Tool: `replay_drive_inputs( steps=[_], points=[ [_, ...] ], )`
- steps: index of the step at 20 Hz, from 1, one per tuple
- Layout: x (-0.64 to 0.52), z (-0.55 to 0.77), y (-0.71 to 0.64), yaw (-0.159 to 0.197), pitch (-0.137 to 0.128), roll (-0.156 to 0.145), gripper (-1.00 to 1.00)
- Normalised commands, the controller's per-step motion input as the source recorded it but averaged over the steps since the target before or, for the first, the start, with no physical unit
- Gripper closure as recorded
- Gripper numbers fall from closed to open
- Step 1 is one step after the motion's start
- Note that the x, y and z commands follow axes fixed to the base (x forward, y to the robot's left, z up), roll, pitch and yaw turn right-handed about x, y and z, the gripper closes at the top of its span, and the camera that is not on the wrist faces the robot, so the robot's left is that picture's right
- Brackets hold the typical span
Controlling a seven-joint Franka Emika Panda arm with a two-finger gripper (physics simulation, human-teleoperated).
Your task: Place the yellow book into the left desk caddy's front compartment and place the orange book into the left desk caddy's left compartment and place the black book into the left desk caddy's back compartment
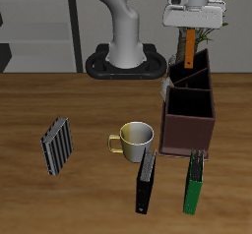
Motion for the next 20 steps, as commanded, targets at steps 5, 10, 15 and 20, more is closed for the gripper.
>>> replay_drive_inputs(
  steps=[5,10,15,20],
  points=[
    [0.06,-0.19,0.17,0.002,0.058,0.047,1.00],
    [0.12,-0.17,0.08,0.006,0.043,0.011,1.00],
    [0.11,-0.11,-0.09,0.009,0.031,-0.012,1.00],
    [0.04,-0.22,0.01,0.006,0.048,-0.009,1.00]
  ],
)
